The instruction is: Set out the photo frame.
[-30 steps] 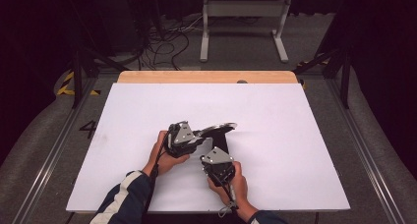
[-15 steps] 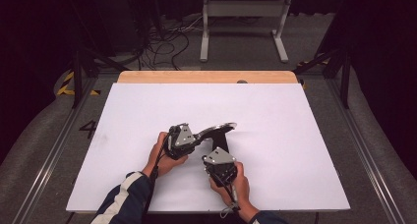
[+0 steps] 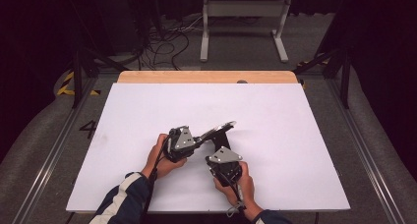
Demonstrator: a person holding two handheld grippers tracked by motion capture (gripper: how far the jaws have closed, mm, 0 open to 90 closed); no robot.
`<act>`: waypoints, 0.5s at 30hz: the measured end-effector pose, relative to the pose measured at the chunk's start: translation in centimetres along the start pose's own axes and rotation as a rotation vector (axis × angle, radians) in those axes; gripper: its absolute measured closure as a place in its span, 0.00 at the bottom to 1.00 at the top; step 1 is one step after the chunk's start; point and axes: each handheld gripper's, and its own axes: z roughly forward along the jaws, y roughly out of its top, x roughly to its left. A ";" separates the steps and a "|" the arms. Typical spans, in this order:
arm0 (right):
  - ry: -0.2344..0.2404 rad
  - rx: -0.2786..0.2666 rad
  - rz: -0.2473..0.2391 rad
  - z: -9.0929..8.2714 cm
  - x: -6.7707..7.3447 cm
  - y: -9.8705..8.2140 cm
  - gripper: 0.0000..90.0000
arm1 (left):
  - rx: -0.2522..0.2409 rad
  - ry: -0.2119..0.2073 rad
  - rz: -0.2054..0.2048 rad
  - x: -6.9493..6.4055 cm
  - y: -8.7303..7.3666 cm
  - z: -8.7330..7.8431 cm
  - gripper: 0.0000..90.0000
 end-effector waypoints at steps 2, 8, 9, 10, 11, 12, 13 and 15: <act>0.013 0.001 -0.015 -0.1 -0.1 -0.1 1.00 | -0.001 0.000 0.001 0.0 0.0 0.0 0.90; -0.001 0.002 -0.017 -0.6 -0.5 -0.6 1.00 | 0.001 -0.021 0.016 -0.4 0.2 -0.1 0.90; 0.002 0.004 -0.019 -0.7 -0.6 -0.6 1.00 | 0.002 -0.020 0.017 -0.5 0.2 -0.1 0.90; 0.004 0.012 -0.018 -0.7 -0.7 -0.6 1.00 | 0.003 -0.025 0.018 -0.6 0.2 -0.1 0.90; 0.004 0.012 -0.018 -0.7 -0.7 -0.6 1.00 | 0.005 -0.028 0.021 -0.6 0.3 -0.1 0.90; 0.004 0.017 -0.020 -0.7 -0.8 -0.6 1.00 | 0.010 -0.030 0.022 -0.7 0.3 -0.2 0.90; 0.006 0.021 -0.024 -0.8 -1.0 -0.6 1.00 | 0.006 -0.034 0.025 -0.8 0.3 -0.2 0.90; 0.015 0.028 -0.025 -0.9 -1.3 -0.7 1.00 | 0.008 -0.031 0.029 -0.9 0.3 -0.2 0.90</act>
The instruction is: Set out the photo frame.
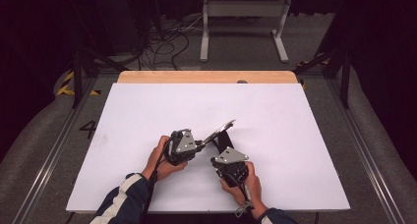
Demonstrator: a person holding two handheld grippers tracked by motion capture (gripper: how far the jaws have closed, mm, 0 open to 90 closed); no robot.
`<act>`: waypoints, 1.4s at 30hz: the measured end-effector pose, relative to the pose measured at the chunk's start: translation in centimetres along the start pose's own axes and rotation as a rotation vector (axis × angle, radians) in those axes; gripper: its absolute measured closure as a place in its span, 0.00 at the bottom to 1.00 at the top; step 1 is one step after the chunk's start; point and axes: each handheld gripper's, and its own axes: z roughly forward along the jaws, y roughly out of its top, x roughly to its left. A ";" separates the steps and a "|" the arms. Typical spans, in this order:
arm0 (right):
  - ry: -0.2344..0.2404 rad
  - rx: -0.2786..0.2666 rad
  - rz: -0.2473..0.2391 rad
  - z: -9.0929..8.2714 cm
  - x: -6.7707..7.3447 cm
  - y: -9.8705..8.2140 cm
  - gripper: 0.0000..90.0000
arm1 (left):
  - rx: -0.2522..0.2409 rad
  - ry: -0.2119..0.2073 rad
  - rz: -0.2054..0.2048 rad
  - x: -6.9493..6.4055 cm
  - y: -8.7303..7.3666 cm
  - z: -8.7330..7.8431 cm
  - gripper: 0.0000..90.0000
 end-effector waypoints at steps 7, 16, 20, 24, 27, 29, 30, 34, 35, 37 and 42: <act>-0.004 0.006 0.010 -0.3 -0.3 -0.3 1.00 | 0.006 0.006 0.028 -0.4 0.2 0.0 0.90; -0.011 0.018 0.007 -0.5 -0.4 -0.8 1.00 | -0.001 0.002 0.012 -0.7 0.2 0.0 0.89; -0.016 0.018 0.015 -0.5 -0.6 -0.8 1.00 | -0.029 -0.008 -0.021 -0.8 0.1 0.2 0.87; -0.017 0.021 0.019 -0.5 -0.7 -0.9 1.00 | -0.065 -0.022 -0.060 -0.7 0.0 0.5 0.82; -0.013 0.015 0.025 -0.6 -0.6 -0.8 1.00 | -0.086 -0.021 -0.080 -0.6 0.1 0.6 0.75; -0.012 0.013 0.023 -0.6 -0.6 -0.8 1.00 | -0.093 -0.018 -0.090 -0.6 0.0 0.7 0.74; -0.012 0.013 0.023 -0.6 -0.6 -0.8 1.00 | -0.093 -0.018 -0.090 -0.6 0.0 0.7 0.74; -0.016 0.006 0.027 -0.8 -0.8 -0.5 1.00 | -0.111 -0.037 -0.080 -0.6 0.1 0.5 0.80; -0.016 0.006 0.027 -0.8 -0.8 -0.5 1.00 | -0.111 -0.037 -0.080 -0.6 0.1 0.5 0.80; -0.025 0.003 0.022 -0.9 -0.7 -0.6 1.00 | -0.108 -0.028 -0.058 -0.6 0.2 0.4 0.81; -0.033 -0.001 0.026 -0.9 -0.8 -0.6 1.00 | -0.092 -0.009 -0.014 -1.1 0.7 0.2 0.85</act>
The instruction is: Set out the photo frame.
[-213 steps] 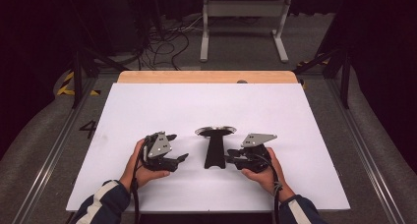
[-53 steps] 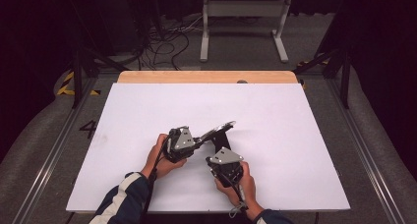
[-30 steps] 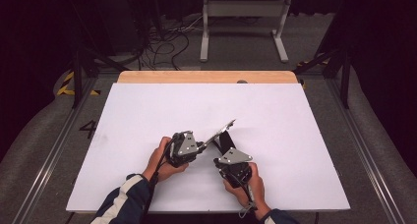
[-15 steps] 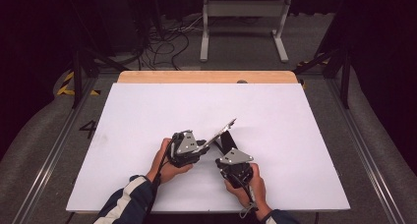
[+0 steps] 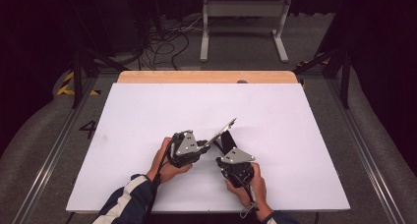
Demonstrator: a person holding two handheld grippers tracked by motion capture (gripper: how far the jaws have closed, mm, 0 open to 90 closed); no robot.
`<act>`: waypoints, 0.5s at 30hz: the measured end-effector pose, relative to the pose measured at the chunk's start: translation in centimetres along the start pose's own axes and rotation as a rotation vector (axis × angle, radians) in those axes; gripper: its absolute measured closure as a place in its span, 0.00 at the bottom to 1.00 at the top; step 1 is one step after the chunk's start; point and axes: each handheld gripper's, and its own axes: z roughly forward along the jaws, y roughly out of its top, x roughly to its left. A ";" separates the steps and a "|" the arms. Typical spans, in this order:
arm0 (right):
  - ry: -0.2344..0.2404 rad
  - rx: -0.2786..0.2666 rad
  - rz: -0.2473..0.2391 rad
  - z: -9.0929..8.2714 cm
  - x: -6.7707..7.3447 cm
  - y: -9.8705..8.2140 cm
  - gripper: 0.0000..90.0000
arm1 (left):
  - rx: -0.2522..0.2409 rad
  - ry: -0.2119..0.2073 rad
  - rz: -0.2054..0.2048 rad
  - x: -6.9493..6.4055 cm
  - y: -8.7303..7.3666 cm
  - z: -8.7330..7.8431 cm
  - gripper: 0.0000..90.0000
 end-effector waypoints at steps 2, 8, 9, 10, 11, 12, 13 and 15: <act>-0.001 0.001 0.005 0.0 -0.1 0.0 1.00 | 0.003 0.002 0.007 -0.1 0.1 0.1 0.85; 0.006 0.007 0.030 -0.4 -0.9 -0.3 1.00 | 0.023 0.025 0.048 -1.0 0.5 0.1 0.86; 0.005 0.008 0.028 -0.4 -0.9 -0.3 1.00 | 0.031 0.029 0.054 -1.1 0.5 0.0 0.86; 0.006 0.011 0.026 -0.5 -0.9 -0.4 1.00 | 0.035 0.027 0.056 -1.1 0.6 0.0 0.85; 0.009 0.010 0.026 -0.5 -0.9 -0.4 1.00 | 0.038 0.027 0.060 -1.4 0.6 -0.1 0.85; 0.013 0.010 0.027 -0.5 -1.0 -0.4 1.00 | 0.041 0.030 0.061 -1.5 0.6 -0.2 0.85; 0.013 0.010 0.027 -0.5 -1.0 -0.4 1.00 | 0.041 0.030 0.061 -1.5 0.6 -0.2 0.85; 0.018 0.011 0.027 -0.6 -1.1 -0.5 1.00 | 0.049 0.036 0.056 -1.8 0.7 -0.3 0.85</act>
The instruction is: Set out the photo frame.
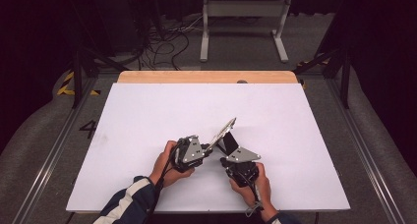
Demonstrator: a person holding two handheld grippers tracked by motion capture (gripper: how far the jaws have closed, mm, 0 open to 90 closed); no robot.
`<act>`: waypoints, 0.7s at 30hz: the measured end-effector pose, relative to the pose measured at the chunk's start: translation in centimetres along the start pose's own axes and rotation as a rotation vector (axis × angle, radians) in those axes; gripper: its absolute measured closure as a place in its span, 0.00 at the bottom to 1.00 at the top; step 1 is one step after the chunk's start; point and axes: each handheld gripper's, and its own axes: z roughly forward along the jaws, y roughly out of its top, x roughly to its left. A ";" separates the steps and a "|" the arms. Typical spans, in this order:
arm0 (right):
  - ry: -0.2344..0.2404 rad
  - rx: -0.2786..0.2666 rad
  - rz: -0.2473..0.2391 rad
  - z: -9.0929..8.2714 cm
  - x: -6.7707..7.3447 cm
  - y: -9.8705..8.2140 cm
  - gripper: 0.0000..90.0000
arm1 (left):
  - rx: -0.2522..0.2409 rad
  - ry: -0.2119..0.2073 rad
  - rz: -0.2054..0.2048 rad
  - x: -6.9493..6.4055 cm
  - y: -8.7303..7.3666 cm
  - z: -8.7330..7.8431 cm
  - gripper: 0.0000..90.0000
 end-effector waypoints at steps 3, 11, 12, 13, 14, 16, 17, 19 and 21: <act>0.016 0.003 -0.005 -0.1 -0.2 0.0 1.00 | 0.001 0.000 -0.012 -0.4 0.1 -0.1 0.85; 0.054 0.010 -0.017 -0.2 -1.0 -0.1 1.00 | -0.014 -0.020 -0.037 -0.3 0.0 -0.1 0.83; 0.057 0.007 -0.020 -0.2 -1.0 -0.1 1.00 | -0.021 -0.028 -0.046 -0.2 -0.1 0.0 0.83; 0.056 0.006 -0.025 -0.2 -1.1 -0.2 1.00 | -0.025 -0.033 -0.048 -0.2 -0.1 0.0 0.83; 0.053 0.006 -0.027 -0.2 -1.2 -0.2 1.00 | -0.028 -0.036 -0.049 -0.2 -0.1 0.1 0.82; 0.049 0.009 -0.025 -0.2 -1.4 -0.2 1.00 | -0.036 -0.043 -0.052 -0.2 -0.1 0.2 0.82; 0.048 0.009 -0.022 -0.3 -1.5 -0.3 1.00 | -0.037 -0.044 -0.060 -0.2 -0.1 0.2 0.82; 0.049 0.005 -0.019 -0.3 -1.8 -0.3 1.00 | -0.041 -0.049 -0.058 -0.2 -0.1 0.3 0.81; 0.050 0.002 -0.022 -0.4 -1.9 -0.4 1.00 | -0.047 -0.058 -0.060 -0.1 -0.1 0.4 0.81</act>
